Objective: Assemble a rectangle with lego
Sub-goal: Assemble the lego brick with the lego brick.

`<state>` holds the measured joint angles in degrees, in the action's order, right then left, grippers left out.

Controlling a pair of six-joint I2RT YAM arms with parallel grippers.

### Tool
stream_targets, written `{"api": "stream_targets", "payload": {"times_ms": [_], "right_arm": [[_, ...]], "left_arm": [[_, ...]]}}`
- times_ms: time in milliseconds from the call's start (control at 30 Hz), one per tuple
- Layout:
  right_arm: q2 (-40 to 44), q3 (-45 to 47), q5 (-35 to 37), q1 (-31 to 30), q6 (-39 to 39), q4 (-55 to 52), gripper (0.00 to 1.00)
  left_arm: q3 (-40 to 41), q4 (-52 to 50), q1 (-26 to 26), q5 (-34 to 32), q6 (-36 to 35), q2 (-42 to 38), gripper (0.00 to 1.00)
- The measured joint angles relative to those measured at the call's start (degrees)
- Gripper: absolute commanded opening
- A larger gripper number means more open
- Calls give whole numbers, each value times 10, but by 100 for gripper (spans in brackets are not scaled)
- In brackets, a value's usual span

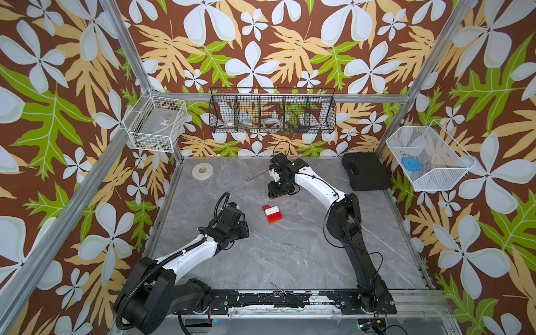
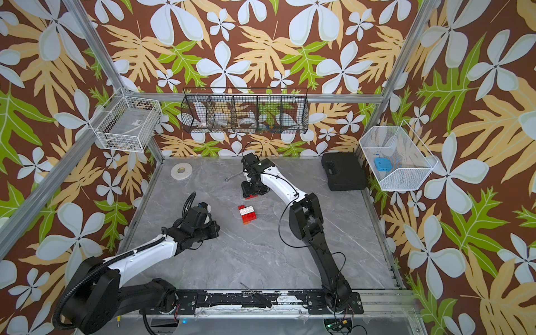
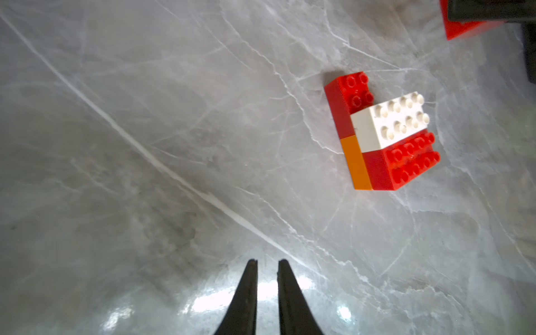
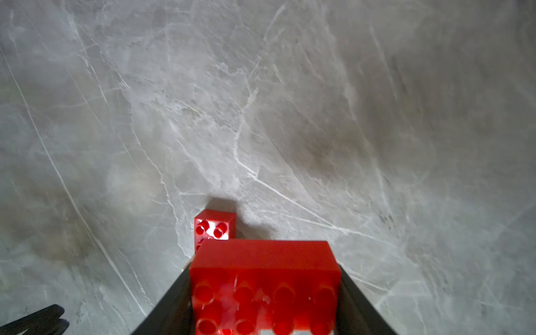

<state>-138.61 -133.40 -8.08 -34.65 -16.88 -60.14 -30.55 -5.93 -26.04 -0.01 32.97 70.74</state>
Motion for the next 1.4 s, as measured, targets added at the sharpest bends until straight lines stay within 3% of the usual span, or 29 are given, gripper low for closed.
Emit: {"api": "stream_targets", "payload": {"times_ms": [400, 1400], "right_arm": [[-46, -32, -6, -47, -41, -4, 52], [-60, -24, 24, -50, -37, -33, 47]], "left_arm": [[18, 39, -1, 8, 11, 24, 14], [27, 58, -2, 18, 11, 23, 15]]}}
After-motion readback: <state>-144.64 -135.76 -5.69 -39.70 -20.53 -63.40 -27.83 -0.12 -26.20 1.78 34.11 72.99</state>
